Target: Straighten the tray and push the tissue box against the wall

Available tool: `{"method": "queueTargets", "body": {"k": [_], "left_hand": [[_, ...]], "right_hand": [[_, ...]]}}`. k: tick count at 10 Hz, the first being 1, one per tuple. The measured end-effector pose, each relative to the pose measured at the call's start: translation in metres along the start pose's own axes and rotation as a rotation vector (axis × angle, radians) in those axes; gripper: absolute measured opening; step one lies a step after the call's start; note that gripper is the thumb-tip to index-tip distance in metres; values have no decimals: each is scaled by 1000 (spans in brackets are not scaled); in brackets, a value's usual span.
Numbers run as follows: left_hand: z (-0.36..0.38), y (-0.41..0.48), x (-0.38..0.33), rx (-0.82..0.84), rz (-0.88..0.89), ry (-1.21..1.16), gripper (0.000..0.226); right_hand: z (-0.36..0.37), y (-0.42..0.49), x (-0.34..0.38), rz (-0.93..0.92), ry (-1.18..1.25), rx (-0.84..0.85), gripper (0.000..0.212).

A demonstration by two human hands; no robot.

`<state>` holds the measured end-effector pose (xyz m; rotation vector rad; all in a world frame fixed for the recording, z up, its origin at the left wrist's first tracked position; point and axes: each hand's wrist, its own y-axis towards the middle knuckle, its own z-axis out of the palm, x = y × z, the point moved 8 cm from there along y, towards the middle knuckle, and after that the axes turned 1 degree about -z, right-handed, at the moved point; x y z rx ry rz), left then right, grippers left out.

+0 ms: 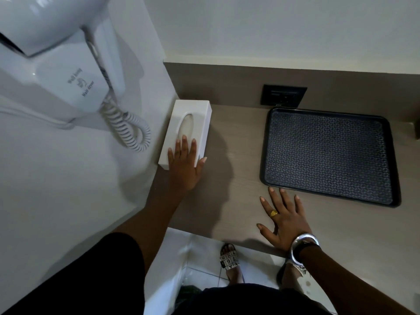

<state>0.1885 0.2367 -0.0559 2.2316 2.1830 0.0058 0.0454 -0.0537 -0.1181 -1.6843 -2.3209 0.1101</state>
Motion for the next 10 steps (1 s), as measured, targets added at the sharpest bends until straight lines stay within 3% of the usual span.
{"method": "queueTargets", "body": {"k": [6, 7, 9, 10], "left_hand": [[-8, 33, 14, 59, -7, 71, 65], [-9, 34, 13, 75, 5, 58, 69], [-30, 32, 7, 66, -16, 1, 108], [-62, 35, -30, -99, 99, -43, 103]], "right_hand": [[-1, 2, 0, 4, -5, 39, 82], [-2, 0, 0, 11, -1, 24, 80], [-7, -3, 0, 11, 33, 70, 76], [-14, -8, 1, 20, 110, 82, 74]]}}
